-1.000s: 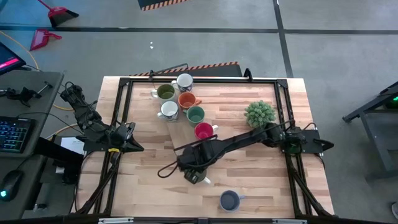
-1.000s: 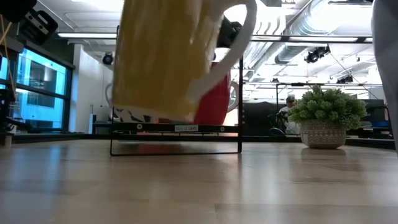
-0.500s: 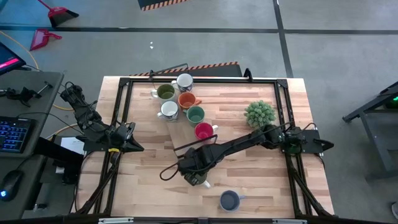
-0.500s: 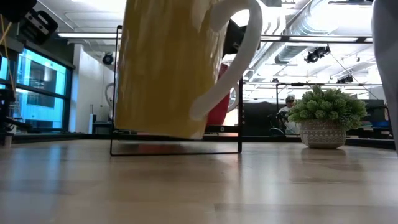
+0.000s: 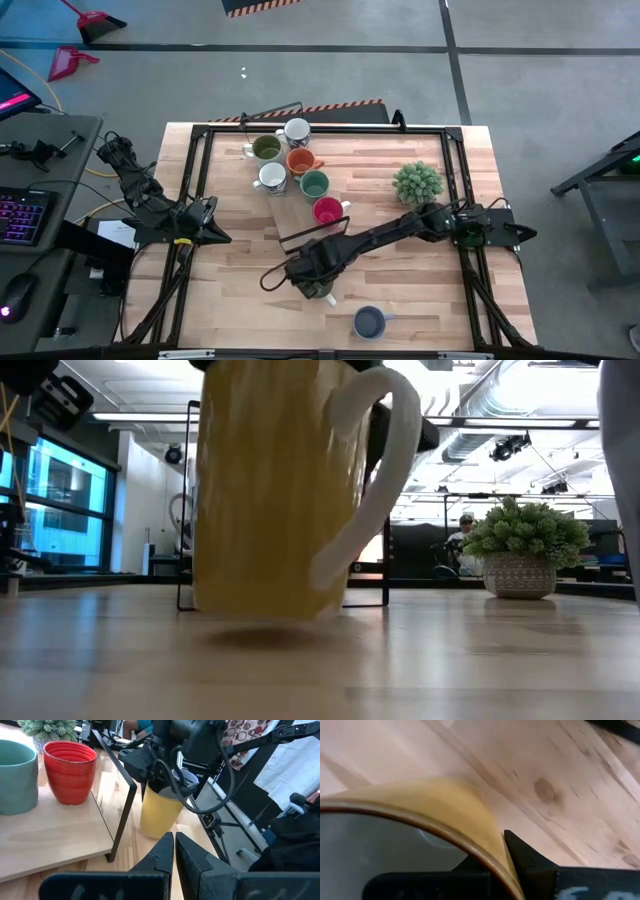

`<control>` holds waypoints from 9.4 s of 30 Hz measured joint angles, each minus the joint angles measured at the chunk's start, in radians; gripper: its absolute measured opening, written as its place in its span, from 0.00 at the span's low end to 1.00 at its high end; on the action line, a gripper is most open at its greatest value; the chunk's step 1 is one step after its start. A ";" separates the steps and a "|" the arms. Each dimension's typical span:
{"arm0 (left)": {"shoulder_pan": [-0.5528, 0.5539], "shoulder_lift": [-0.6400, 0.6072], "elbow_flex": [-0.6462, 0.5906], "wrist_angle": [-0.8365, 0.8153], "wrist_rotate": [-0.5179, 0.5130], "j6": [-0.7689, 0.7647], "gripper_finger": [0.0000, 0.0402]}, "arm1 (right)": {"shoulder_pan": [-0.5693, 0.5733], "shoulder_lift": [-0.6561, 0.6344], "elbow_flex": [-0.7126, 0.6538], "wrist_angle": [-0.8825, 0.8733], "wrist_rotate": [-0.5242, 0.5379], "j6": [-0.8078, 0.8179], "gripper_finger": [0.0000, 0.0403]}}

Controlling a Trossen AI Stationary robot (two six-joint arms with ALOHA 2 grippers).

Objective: Place coffee mugs
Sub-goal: Move the yellow mug to the bottom center, then move the blue mug to the bottom center, then put the yellow mug on the shelf

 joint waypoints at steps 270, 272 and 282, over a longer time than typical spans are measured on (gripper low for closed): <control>0.000 0.000 0.000 -0.016 0.027 0.068 0.02 | 0.128 0.074 0.069 0.066 -0.175 -0.141 0.05; 0.000 0.000 0.000 -0.016 0.027 0.068 0.02 | 0.129 0.074 0.069 0.067 -0.184 -0.136 0.10; 0.000 0.000 0.000 -0.016 0.027 0.069 0.02 | 0.127 0.074 0.097 0.031 -0.225 -0.098 0.31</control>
